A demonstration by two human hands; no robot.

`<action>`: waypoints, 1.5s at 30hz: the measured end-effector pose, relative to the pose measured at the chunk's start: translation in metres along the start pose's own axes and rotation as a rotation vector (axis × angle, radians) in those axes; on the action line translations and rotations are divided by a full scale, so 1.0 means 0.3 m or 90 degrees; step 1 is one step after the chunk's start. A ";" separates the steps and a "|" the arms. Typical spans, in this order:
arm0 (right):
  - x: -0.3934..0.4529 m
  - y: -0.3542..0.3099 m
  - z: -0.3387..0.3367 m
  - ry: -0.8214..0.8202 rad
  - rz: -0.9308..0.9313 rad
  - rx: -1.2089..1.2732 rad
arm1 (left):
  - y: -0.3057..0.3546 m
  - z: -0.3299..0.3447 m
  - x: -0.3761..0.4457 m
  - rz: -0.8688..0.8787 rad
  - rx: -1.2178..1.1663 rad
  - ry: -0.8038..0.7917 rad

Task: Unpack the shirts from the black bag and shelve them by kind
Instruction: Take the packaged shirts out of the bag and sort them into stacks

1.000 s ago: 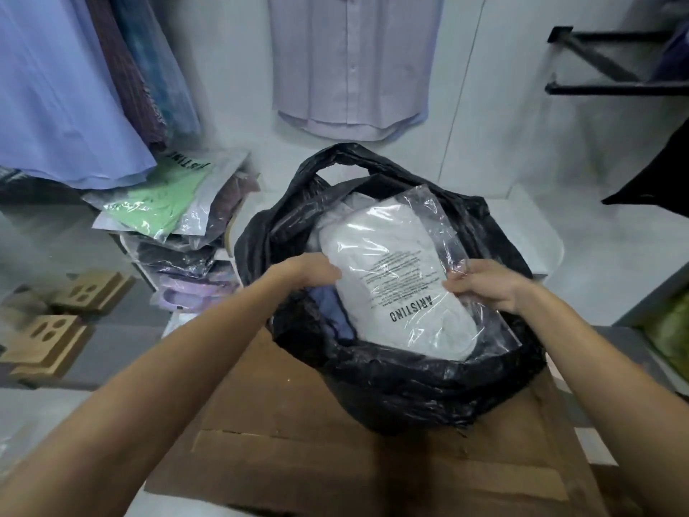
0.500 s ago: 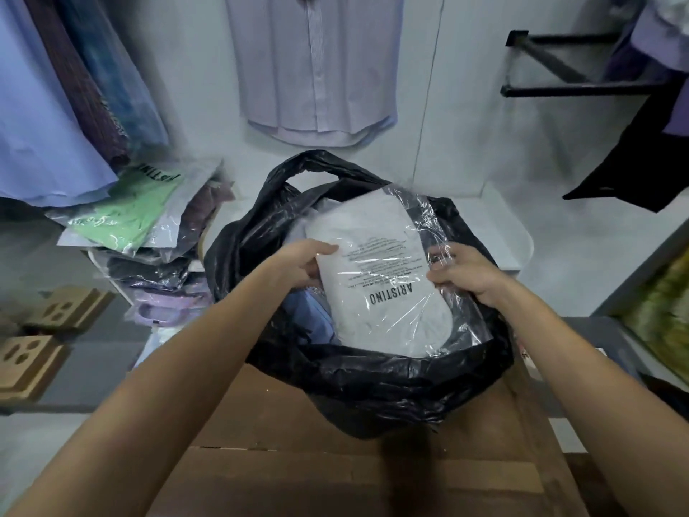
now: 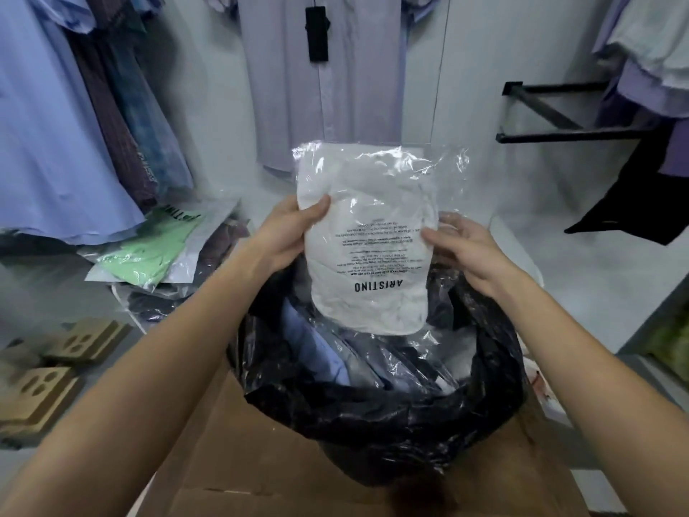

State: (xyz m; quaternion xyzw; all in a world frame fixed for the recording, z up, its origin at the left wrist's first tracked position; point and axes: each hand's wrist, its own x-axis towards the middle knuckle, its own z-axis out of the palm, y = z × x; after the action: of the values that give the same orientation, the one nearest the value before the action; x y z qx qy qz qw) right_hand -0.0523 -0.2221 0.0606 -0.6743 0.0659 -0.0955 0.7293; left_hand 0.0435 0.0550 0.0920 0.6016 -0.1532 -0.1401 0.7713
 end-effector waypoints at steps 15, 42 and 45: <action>0.109 -0.602 0.274 -0.282 -0.271 -0.950 | -0.001 0.054 -0.030 0.128 0.047 -0.003; 0.004 -0.125 -0.272 -0.001 0.033 -0.193 | 0.369 -0.040 0.067 0.130 0.445 0.048; -0.027 -0.015 -0.287 -0.045 0.086 -0.186 | 0.502 0.004 0.081 0.148 0.662 -0.060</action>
State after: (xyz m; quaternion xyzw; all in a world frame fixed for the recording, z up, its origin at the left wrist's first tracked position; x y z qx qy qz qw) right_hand -0.0798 -0.3041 0.0578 -0.7701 0.0985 -0.0115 0.6302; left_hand 0.0700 0.0800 0.2402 0.8763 -0.3026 0.0140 0.3745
